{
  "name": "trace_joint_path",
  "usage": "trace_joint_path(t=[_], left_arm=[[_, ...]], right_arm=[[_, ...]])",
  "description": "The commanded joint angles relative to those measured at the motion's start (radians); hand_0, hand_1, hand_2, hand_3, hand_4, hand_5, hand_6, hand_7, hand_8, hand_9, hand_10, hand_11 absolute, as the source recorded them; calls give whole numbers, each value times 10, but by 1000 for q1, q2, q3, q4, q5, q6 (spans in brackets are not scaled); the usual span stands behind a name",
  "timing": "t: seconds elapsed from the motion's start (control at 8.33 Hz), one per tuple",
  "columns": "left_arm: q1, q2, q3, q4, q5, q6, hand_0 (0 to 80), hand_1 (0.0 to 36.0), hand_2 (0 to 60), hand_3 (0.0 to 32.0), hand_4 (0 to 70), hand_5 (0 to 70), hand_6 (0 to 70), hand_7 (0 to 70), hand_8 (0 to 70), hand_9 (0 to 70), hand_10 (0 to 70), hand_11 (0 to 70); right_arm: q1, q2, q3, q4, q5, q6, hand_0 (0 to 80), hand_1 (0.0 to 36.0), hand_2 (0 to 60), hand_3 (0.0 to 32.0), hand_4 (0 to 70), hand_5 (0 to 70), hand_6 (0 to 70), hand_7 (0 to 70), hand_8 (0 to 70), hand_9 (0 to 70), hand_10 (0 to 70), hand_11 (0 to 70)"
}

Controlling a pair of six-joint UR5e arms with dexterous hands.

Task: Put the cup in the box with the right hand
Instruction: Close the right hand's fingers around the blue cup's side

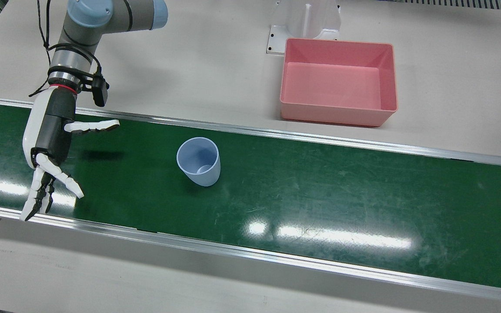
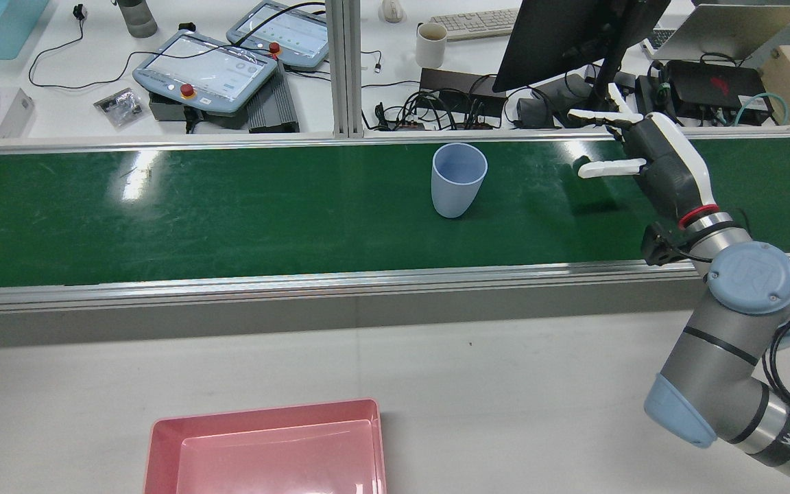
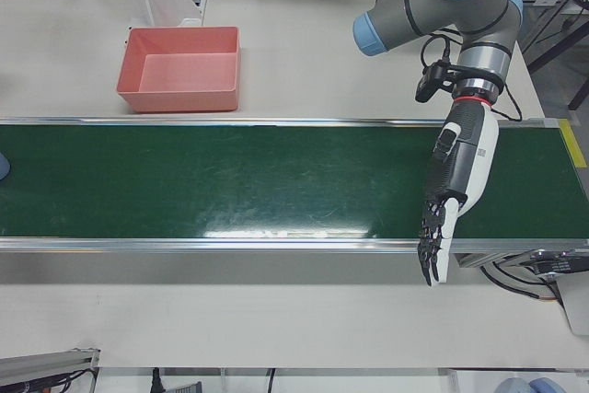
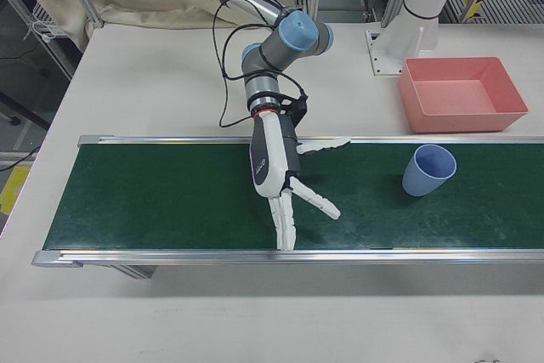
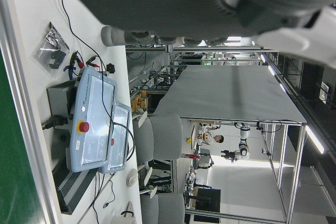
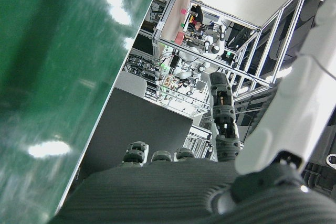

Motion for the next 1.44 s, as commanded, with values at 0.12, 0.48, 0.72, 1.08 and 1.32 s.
trace_joint_path(t=[0.12,0.48,0.72,1.08,1.32], left_arm=[[1,0,0,0,0,0,0,0,0,0,0,0,0,0,0,0,0,0],[0,0,0,0,0,0,0,0,0,0,0,0,0,0,0,0,0,0],[0,0,0,0,0,0,0,0,0,0,0,0,0,0,0,0,0,0],[0,0,0,0,0,0,0,0,0,0,0,0,0,0,0,0,0,0],[0,0,0,0,0,0,0,0,0,0,0,0,0,0,0,0,0,0]], right_arm=[[-26,-6,1,0,-2,20,472,74,0,0,240,20,8,0,0,0,37,65],[-55,-5,0,0,0,19,475,74,0,0,223,21,5,0,0,0,35,63],[-67,-5,1,0,-2,19,474,73,0,0,234,20,8,2,0,0,36,64],[-77,-5,8,0,-2,22,474,76,0,0,199,21,3,0,0,0,33,60],[-81,-6,1,6,4,28,474,73,0,0,179,24,5,0,0,0,34,63]])
